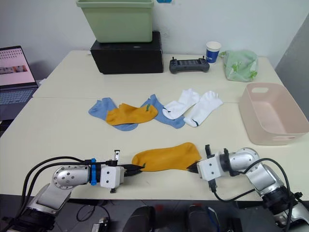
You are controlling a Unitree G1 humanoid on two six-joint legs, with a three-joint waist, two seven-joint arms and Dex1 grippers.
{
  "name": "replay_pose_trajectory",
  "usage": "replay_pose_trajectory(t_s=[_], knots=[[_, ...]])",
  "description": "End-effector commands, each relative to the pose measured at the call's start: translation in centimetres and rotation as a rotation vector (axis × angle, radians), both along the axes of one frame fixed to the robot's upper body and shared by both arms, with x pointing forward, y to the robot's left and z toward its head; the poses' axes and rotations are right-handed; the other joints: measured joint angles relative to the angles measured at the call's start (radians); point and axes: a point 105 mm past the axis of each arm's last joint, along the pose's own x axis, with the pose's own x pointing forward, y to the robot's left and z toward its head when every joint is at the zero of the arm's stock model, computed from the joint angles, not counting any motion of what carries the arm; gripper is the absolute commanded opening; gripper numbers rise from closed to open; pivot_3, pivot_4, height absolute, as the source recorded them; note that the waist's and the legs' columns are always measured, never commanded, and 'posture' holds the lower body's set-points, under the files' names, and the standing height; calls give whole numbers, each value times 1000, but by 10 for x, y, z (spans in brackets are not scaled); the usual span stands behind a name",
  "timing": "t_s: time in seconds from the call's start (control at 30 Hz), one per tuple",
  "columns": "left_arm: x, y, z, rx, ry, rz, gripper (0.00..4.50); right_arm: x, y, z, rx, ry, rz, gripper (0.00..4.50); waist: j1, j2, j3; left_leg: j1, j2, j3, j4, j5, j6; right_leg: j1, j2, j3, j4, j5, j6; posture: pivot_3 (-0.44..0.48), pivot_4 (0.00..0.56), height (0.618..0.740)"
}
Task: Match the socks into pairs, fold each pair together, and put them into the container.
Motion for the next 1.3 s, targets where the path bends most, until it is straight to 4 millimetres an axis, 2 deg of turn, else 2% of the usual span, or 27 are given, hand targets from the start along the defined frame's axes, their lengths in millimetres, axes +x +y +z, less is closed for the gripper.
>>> replay_pose_trajectory(t_s=[0.03, 0.2, 0.3, 0.43, 0.5, 0.57, 0.63, 0.73, 0.9, 0.97, 1.07, 1.17, 1.3], knots=[[-2, -3, 9, -51, 8, 6, 43, 7, -1, 16, 60, 0, -38, 9, 1, 0, 0, 0, 0, 0, 0, 0, 0, 0, 0, 0, 0, 0, 0, 0, 150, 740], [-7, -11, 34, -152, 38, -2, 43, -13, 5, 42, 177, 178, -20, 9, 1, 0, 0, 0, 0, -1, 0, 0, 0, 0, 0, 0, 0, 0, 0, 0, 150, 740], [-27, -18, 56, -210, 133, -38, 43, -33, 1, 60, 215, 315, -4, 9, 1, 0, 0, -2, 1, -3, 0, 0, 0, 0, 0, 0, -1, 0, 0, 0, 150, 740], [-65, -18, 67, -263, 511, -25, 43, -69, 0, 76, 208, 579, 17, 9, -2, 0, 0, -1, 1, -4, -1, 0, 0, 1, 0, 1, -1, -1, -1, 0, 150, 740], [-74, -18, 69, -275, 675, 9, 43, -75, 0, 81, 224, 709, -14, 9, -2, 0, 1, 4, 1, -4, -3, 0, 0, 4, -1, 1, -1, -1, -1, 0, 150, 740], [-73, -14, 66, -288, 808, 77, 43, -77, 2, 76, 230, 826, -61, 9, -1, 0, 1, 10, 1, -4, -4, 0, 0, 11, -1, 0, -3, -4, 3, 0, 150, 740], [-71, -12, 61, -287, 884, 120, 43, -76, 2, 70, 231, 875, -97, 9, -1, 0, 1, 12, 1, -4, -5, 0, 0, 13, -1, 0, -4, -5, 3, 0, 150, 740], [-55, -10, 55, -346, 947, 183, 43, -60, 0, 51, 218, 865, -163, 9, -1, 0, 1, 12, 0, -3, -6, 0, 0, 12, 0, 0, -7, -5, 3, 0, 150, 740], [-30, -2, 35, -282, 928, 249, 43, -31, -1, 32, 200, 794, -211, 9, -2, 0, 1, 9, 0, -2, -7, 0, 0, 11, 0, 0, -8, -5, 3, 0, 150, 740], [-13, 0, 32, -265, 878, 267, 43, -7, -3, 27, 205, 721, -249, 9, -2, 0, 1, 9, -1, -2, -8, 0, 0, 10, 1, 0, -8, -5, 3, 0, 150, 740], [2, 1, 32, -252, 844, 266, 43, 12, -6, 23, 178, 660, -252, 9, -1, 0, 1, 7, 0, -2, -8, 0, 0, 9, 1, -1, -8, -4, 2, 0, 150, 740], [14, 3, 29, -239, 814, 282, 43, 24, -4, 22, 152, 606, -234, 9, 0, 0, 1, 6, -1, -2, -8, 0, 0, 8, 0, -1, -9, -2, -2, 0, 150, 740], [23, 2, 28, -238, 813, 282, 43, 31, 0, 19, 128, 565, -209, 9, 0, 0, 1, 6, 0, -2, -8, 0, 0, 7, 1, -2, -9, -2, -2, 0, 150, 740]])
